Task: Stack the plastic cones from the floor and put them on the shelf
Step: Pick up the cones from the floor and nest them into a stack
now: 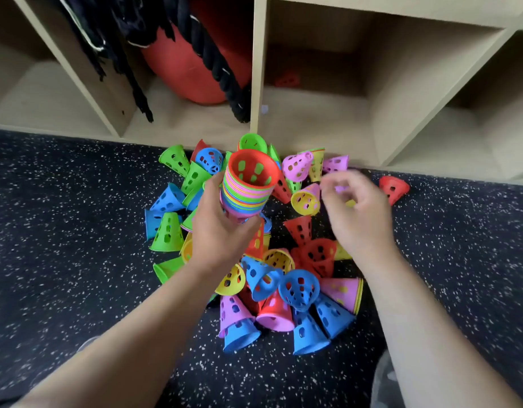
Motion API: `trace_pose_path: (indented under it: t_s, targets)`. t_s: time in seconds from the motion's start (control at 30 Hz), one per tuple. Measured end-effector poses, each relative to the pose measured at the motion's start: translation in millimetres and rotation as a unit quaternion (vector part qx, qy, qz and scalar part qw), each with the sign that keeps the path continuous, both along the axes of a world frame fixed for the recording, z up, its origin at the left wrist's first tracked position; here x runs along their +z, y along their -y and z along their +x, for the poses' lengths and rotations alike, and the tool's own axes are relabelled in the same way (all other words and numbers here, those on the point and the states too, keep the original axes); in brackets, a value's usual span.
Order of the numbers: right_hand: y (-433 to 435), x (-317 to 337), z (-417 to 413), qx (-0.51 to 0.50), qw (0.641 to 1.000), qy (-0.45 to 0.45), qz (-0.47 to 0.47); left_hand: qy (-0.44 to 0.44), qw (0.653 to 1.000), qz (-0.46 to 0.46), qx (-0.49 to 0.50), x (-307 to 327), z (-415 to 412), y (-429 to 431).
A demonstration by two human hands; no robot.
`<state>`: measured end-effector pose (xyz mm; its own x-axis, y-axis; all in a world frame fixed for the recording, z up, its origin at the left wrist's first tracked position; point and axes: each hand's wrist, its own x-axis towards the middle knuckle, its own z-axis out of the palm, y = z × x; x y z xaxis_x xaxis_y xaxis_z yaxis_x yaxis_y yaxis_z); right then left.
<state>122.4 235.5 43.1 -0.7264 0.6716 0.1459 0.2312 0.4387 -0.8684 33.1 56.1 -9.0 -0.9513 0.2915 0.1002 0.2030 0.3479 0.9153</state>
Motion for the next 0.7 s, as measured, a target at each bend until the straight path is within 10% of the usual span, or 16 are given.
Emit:
trace_pose_path:
  t_s: [0.27,0.53,0.7]
  targets:
    - [14,-59,68,0.157,0.925,0.331,0.104,0.001,1.0,-0.012,0.004,-4,21,27]
    - [38,-81,116,0.244,0.902,0.286,0.212,-0.011,1.0,-0.005,0.005,0,54,52]
    - [39,-78,129,0.096,0.954,0.137,0.248,-0.006,1.0,-0.014,0.006,-1,71,69]
